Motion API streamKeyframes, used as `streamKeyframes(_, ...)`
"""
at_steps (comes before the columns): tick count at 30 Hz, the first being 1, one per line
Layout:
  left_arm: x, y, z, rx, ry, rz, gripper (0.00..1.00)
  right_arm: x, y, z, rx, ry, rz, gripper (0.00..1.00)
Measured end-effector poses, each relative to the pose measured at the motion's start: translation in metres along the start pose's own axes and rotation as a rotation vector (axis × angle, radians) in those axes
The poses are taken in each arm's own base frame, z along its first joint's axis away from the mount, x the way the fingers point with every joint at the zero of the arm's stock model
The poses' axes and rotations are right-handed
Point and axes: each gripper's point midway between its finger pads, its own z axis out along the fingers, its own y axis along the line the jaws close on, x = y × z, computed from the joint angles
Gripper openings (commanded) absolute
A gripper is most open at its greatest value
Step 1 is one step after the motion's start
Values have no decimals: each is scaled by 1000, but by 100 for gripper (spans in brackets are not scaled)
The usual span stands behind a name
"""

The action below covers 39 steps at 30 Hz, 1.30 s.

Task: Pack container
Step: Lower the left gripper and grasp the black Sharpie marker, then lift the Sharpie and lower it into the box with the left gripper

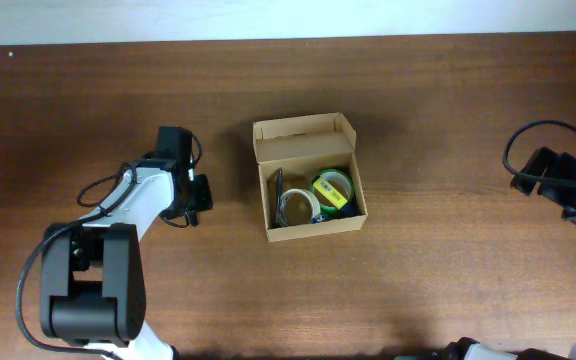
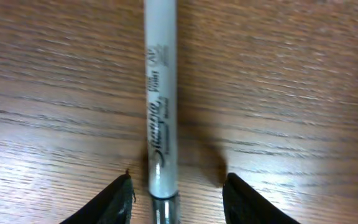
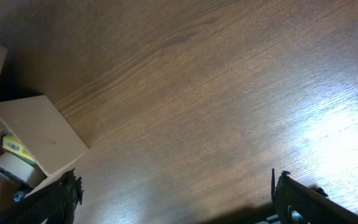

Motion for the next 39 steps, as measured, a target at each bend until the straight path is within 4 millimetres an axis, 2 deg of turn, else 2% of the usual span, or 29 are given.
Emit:
streamKeyframes(2,-1,3,0,-19,-4,0,47,0,0,0,0,0,0,99)
streamKeyframes(4,-1,5,1,-31,-7,-5,34,0,0,0,0,0,-1,99)
streamKeyframes(6,-2,6,1,-36,-12,-12,17,0,0,0,0,1,-2,99)
streamKeyframes(7,-3,6,1,-39,-15,-15,13,0,0,0,0,0,-3,99)
streamKeyframes(10,-4,8,1,-47,-20,-17,10,0,0,0,0,1,-6,99)
streamKeyframes(13,-5,8,1,-48,-22,-19,2,0,0,0,0,1,-8,99)
streamKeyframes(23,-12,8,2,-51,-49,-13,2,1,0,0,0,3,-11,99)
streamKeyframes(31,-12,12,-4,-79,-25,76,2,0,0,0,0,-1,-11,99)
streamKeyframes(35,-27,11,-28,-91,-47,155,2,-1,0,0,0,-3,-12,99)
streamKeyframes(36,-35,10,-40,-90,-70,177,2,-1,0,0,0,-5,-12,99)
streamKeyframes(39,-71,1,-94,-72,-214,242,2,-1,0,0,-1,-6,-12,99)
